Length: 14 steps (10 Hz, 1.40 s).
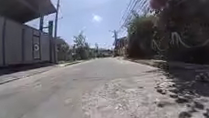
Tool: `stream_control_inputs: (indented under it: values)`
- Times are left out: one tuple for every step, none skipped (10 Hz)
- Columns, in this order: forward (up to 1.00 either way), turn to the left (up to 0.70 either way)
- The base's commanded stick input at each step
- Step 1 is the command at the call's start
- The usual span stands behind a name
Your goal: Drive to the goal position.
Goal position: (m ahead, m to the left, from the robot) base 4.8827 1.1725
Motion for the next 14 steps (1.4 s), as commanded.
stream_control_inputs:
  values:
    - [0.7, 0.0]
    - [0.7, -0.1]
    - [0.7, -0.24]
    - [0.7, -0.35]
    - [0.7, -0.35]
    - [0.7, -0.17]
    - [0.7, 0.0]
    - [0.7, 0.0]
    - [0.7, 0.0]
    - [0.7, 0.0]
    - [0.7, 0.0]
    - [0.7, 0.0]
    - [0.7, 0.0]
    - [0.7, 0.0]
